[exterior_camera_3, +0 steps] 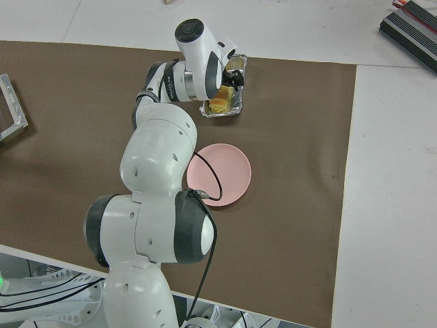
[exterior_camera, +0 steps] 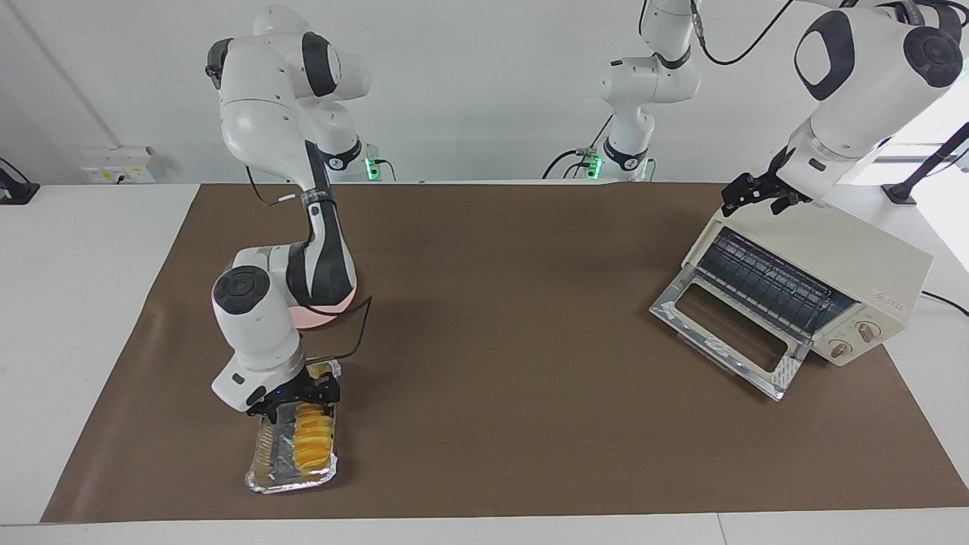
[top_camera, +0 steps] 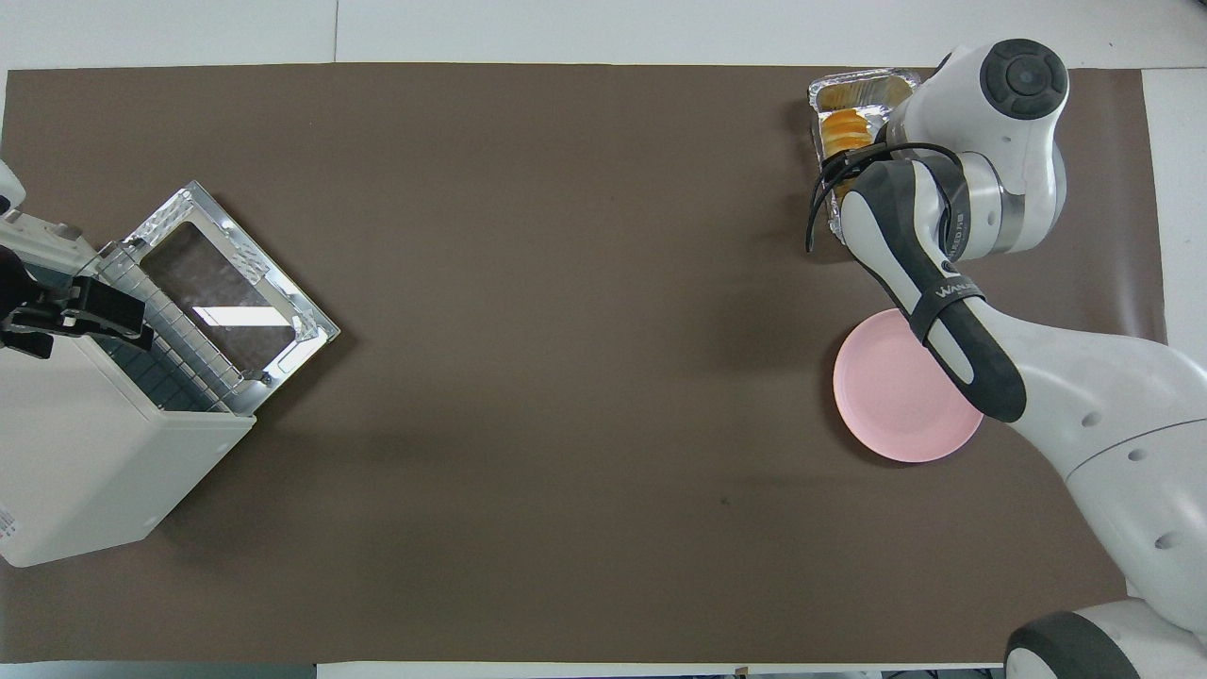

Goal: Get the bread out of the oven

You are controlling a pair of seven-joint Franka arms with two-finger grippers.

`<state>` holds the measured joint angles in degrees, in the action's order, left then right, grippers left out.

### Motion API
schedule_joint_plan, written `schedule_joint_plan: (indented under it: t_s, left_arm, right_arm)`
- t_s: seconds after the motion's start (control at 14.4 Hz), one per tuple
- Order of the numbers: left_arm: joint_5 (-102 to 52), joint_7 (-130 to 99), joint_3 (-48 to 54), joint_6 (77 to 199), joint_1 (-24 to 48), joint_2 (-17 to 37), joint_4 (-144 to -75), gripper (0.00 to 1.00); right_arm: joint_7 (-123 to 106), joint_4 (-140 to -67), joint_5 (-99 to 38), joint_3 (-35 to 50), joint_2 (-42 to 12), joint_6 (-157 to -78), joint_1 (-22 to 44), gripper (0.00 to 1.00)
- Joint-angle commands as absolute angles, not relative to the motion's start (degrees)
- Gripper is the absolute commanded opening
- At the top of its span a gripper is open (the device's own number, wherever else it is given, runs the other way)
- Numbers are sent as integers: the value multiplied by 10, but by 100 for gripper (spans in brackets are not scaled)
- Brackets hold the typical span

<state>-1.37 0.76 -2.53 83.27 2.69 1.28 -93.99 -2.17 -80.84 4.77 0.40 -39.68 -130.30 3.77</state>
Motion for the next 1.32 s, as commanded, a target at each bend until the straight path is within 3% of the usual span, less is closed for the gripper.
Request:
schedule_joint_plan:
  t_s: [0.0, 0.14, 0.21, 0.48, 0.76, 0.97, 1.18, 1.25]
  left_arm:
    - [-19, 11, -28, 838, 27, 0, -949, 100]
    - [-19, 11, -28, 838, 27, 0, -949, 100]
    - [-19, 11, -28, 838, 27, 0, -949, 100]
    - [-19, 11, -28, 838, 27, 0, -949, 100]
    - [-19, 11, -28, 838, 27, 0, -949, 100]
    - [-19, 11, -28, 838, 27, 0, -949, 100]
    - [-19, 11, -28, 838, 27, 0, -949, 100]
    - [-19, 11, -28, 838, 27, 0, -949, 100]
  right_arm:
    - [3, -822, 60, 9, -392, -1316, 33, 80]
    - [1, -819, 59, 10, -392, -1309, 27, 14]
    - [1, -817, 56, 10, -392, -1308, 27, 0]
    - [2, -816, 55, 10, -390, -1302, 33, 0]
    - [-1, -796, 65, 10, -377, -1248, 33, 0]
    - [-17, -798, 61, 11, -341, -1197, 33, 0]
    - [-18, -835, 54, 12, -264, -1125, 28, 0]
    - [-20, -882, 43, 12, -222, -1119, 28, 0]
